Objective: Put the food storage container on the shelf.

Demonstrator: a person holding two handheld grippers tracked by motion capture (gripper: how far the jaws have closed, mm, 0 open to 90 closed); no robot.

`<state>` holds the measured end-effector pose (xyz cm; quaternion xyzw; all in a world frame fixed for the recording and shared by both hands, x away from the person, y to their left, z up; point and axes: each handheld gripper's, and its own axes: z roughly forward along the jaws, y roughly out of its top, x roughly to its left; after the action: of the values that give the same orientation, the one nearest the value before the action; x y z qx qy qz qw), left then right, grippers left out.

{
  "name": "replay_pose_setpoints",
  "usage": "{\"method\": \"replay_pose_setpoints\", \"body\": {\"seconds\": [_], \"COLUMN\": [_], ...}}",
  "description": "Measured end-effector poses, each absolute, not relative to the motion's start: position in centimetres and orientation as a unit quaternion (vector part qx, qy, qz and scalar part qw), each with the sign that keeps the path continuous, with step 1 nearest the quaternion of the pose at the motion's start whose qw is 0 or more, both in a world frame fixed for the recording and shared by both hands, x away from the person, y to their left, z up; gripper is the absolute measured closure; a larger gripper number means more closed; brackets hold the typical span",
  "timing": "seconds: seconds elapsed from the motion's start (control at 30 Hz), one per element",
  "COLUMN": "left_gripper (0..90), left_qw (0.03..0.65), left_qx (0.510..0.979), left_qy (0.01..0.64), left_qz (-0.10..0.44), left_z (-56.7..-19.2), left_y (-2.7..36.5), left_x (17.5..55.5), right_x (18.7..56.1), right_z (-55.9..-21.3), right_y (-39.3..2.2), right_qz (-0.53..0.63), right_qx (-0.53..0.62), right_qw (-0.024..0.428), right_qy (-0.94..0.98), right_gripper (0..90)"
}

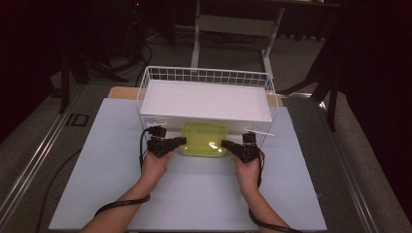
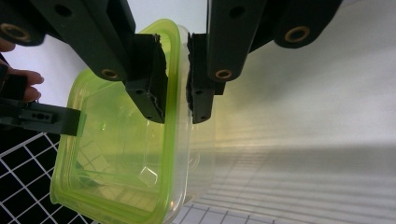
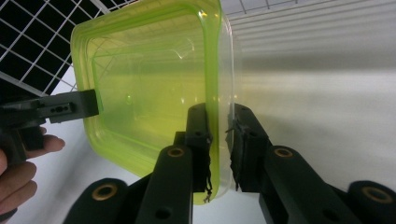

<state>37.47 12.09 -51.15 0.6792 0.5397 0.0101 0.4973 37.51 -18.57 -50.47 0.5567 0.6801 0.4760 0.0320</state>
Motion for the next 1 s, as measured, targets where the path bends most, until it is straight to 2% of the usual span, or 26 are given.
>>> {"method": "replay_pose_setpoints", "body": {"seconds": [0.1,0.3,0.53,0.73,0.77,0.87,1.0], "left_gripper": [68.1,61.3,52.7,41.8,38.0,37.8,32.4], "left_qw": [0.496,0.491,0.492,0.5,0.51,0.525,0.529], "left_qx": [0.679,0.679,0.677,0.668,0.672,0.666,0.675], "left_qy": [0.542,0.545,0.547,0.551,0.537,0.529,0.514], "left_qz": [0.013,0.021,0.009,-0.011,-0.021,-0.027,-0.018], "left_z": [-51.1,-51.4,-51.8,-51.6,-51.5,-51.4,-51.5], "left_y": [11.8,11.2,11.0,10.9,11.3,12.1,12.4], "left_x": [37.6,37.7,38.2,38.2,38.2,37.8,37.3], "right_x": [37.7,38.2,38.6,38.8,38.6,38.3,37.8], "right_z": [-50.5,-50.5,-50.8,-50.8,-50.6,-50.2,-49.6], "right_y": [-18.5,-18.6,-18.5,-18.4,-18.4,-18.5,-18.8], "right_qz": [0.475,0.473,0.468,0.468,0.472,0.473,0.475], "right_qx": [0.556,0.56,0.562,0.56,0.554,0.553,0.541], "right_qw": [0.041,0.044,0.058,0.068,0.077,0.082,0.096], "right_qy": [0.681,0.679,0.679,0.681,0.681,0.681,0.688], "right_gripper": [76.6,73.7,68.7,64.2,63.2,61.3,60.1]}}
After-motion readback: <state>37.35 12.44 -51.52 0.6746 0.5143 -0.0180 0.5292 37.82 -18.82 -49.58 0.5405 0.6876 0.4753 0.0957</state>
